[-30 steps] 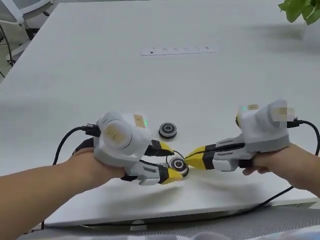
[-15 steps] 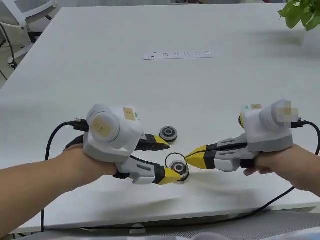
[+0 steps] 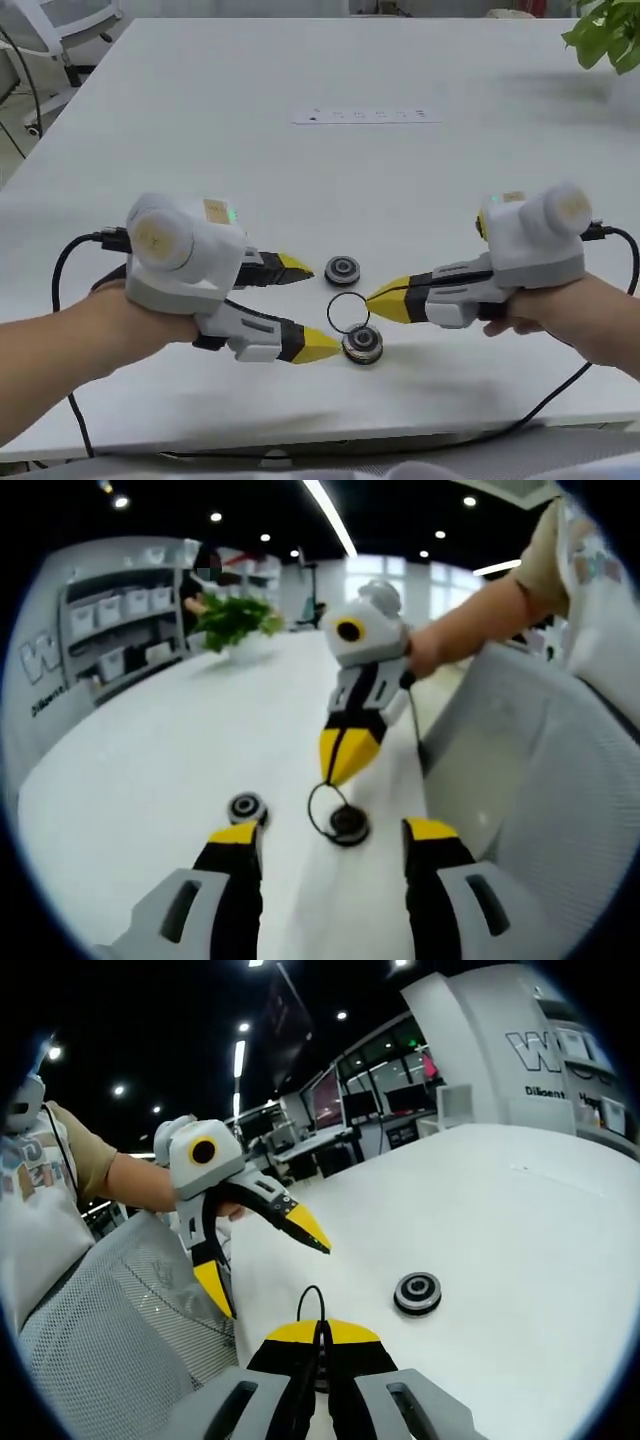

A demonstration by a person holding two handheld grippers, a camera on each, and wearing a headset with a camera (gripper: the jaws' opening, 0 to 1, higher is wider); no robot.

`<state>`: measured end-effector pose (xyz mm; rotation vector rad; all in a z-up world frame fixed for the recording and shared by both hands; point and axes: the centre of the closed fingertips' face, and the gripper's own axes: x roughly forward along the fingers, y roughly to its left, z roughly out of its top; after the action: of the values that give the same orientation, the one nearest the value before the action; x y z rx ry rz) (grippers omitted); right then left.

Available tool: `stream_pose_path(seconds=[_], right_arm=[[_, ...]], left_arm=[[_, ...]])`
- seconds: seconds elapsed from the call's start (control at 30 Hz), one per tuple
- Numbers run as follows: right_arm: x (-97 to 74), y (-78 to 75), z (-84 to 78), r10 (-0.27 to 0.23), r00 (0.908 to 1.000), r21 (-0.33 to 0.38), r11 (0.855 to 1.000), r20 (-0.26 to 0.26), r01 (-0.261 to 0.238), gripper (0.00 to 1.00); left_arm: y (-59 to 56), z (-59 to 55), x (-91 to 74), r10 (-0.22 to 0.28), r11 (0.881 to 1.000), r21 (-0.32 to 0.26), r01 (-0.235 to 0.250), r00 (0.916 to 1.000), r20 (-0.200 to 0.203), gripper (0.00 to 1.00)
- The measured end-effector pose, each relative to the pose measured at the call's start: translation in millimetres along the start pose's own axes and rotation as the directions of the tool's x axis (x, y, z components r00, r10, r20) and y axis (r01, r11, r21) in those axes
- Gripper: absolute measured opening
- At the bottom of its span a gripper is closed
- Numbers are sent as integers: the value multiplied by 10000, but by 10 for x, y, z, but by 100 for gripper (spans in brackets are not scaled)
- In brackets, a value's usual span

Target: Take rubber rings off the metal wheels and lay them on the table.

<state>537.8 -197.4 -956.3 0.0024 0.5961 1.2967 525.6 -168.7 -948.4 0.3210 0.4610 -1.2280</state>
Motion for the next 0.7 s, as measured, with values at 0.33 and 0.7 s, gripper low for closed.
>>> stream_pose_path(seconds=[0.33, 0.7], right_arm=[[189, -6, 120, 141, 9997, -248, 9996, -179, -145, 0], [432, 8, 148, 415, 9977, -411, 9982, -527, -437, 0]], left_arm=[[80, -55, -200, 477, 9982, -361, -470, 9987, 191, 64], [175, -164, -367, 988, 9928, -695, -971, 9949, 212, 65]])
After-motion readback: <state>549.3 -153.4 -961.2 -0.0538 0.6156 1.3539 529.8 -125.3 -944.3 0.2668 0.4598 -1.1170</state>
